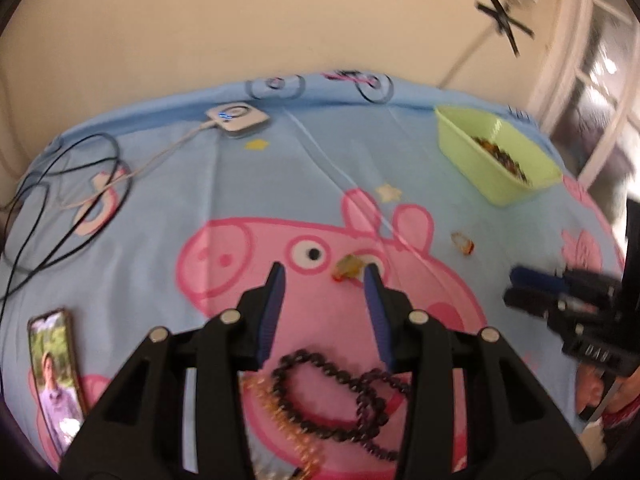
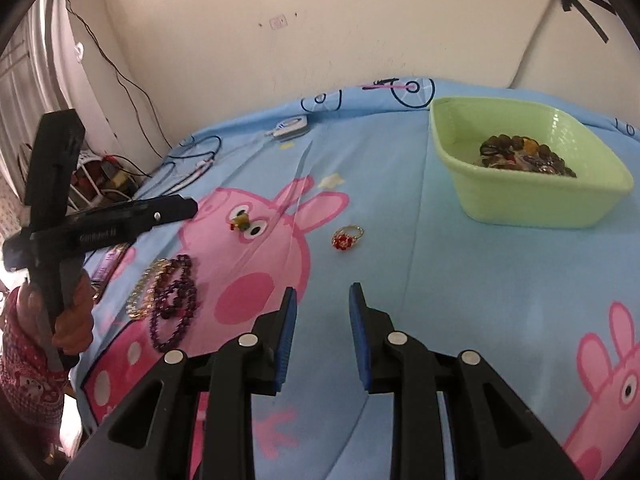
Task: Organize jewelry
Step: 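Grasp the small green charm with the left tool while the right tool grasps the red-stone gold ring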
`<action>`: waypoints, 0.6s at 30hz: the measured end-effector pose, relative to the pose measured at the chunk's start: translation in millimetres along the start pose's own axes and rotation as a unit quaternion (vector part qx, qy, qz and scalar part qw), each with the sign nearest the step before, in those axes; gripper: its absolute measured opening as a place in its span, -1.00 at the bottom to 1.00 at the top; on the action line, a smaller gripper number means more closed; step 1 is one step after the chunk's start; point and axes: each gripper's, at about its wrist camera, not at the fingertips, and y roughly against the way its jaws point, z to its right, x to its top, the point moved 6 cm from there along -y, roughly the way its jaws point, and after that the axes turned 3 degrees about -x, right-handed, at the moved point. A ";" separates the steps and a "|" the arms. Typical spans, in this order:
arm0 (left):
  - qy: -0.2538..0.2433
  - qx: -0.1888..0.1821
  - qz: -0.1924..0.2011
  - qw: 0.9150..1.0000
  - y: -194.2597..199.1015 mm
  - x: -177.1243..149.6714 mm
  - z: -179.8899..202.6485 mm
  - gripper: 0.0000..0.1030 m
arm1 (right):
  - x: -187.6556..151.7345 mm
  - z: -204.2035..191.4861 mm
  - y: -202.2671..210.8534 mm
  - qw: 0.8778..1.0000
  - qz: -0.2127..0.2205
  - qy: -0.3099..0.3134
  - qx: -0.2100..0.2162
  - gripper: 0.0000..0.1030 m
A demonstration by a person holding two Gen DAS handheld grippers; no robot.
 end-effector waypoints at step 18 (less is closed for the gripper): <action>-0.055 -0.050 -0.048 0.996 -21.9 -23.4 65.1 -0.71 | -7.9 2.0 -7.8 0.997 -0.044 0.053 -0.037 -1.00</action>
